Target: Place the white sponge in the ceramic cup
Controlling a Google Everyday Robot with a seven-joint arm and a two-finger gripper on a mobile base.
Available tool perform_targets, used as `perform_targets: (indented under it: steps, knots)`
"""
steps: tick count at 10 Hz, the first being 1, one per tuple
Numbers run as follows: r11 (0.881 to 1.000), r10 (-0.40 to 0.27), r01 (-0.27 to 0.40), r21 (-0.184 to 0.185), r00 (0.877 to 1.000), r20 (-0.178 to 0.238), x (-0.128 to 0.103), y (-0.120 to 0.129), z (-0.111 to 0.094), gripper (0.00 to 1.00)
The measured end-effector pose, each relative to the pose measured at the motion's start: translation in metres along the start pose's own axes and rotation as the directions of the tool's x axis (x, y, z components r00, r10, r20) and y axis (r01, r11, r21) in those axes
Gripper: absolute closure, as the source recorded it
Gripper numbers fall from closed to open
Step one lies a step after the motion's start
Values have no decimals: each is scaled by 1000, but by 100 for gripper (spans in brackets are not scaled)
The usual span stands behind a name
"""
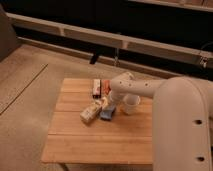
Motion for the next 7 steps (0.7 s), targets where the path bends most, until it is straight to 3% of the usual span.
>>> perform_targets:
  steps: [4,5,7]
  knots:
    - [999,-21,20,-51,1000,-20,-7,16,20,36]
    - [998,-34,33,-56,999,-20,-9,19,23,41]
    - [996,-72,71,-45,997,-25,-10,23,23,63]
